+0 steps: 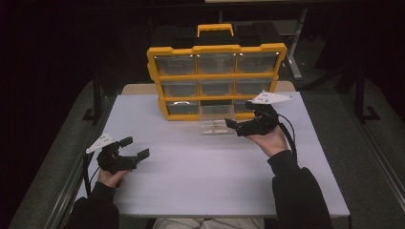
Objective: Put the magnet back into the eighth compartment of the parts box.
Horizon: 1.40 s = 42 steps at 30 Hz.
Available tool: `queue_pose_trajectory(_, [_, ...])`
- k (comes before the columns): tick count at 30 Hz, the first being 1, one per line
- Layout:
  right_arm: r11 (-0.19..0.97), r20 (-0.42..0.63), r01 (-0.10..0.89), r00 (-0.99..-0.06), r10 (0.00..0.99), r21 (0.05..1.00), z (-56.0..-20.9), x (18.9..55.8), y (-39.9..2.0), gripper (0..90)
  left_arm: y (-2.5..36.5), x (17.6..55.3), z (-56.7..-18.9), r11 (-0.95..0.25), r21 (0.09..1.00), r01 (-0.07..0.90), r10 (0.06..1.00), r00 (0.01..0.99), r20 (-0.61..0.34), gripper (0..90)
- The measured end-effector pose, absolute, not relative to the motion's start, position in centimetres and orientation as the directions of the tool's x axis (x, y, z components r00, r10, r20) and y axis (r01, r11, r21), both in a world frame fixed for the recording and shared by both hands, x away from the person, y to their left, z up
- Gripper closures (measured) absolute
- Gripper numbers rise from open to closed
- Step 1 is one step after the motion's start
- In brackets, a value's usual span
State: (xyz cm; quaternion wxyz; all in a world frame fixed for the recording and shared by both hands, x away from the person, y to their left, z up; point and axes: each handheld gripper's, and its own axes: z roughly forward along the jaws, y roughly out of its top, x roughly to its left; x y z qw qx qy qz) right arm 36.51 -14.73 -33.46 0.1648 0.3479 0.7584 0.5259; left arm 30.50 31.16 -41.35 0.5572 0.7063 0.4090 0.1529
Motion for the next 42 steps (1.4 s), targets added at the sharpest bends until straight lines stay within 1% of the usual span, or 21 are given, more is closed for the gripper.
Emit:
queue_pose_trajectory(18, [0.153, 0.142, 0.359, -0.674, 0.725, 0.921, -35.4, 34.2, -18.0, 0.0, 31.1, 30.5, -41.4, -0.052, 0.91, 0.412, 0.744, 0.623, -0.24, 0.0])
queue_pose_trajectory(29, [0.16, 0.136, 0.366, -0.662, 0.737, 0.917, -37.0, 32.8, -19.1, 0.0, 31.0, 30.5, -41.4, -0.051, 0.91, 0.411, 0.74, 0.627, -0.242, 0.0])
queue_pose_trajectory(35, [0.153, 0.131, 0.36, -0.653, 0.746, 0.92, -37.2, 32.2, -19.5, 0.0, 31.0, 30.5, -41.5, -0.062, 0.908, 0.414, 0.738, 0.632, -0.238, 0.0])
queue_pose_trajectory(42, [0.163, 0.136, 0.385, -0.641, 0.756, 0.908, -38.5, 31.2, -20.3, 0.0, 31.1, 30.5, -41.5, -0.055, 0.908, 0.415, 0.737, 0.631, -0.244, 0.0])
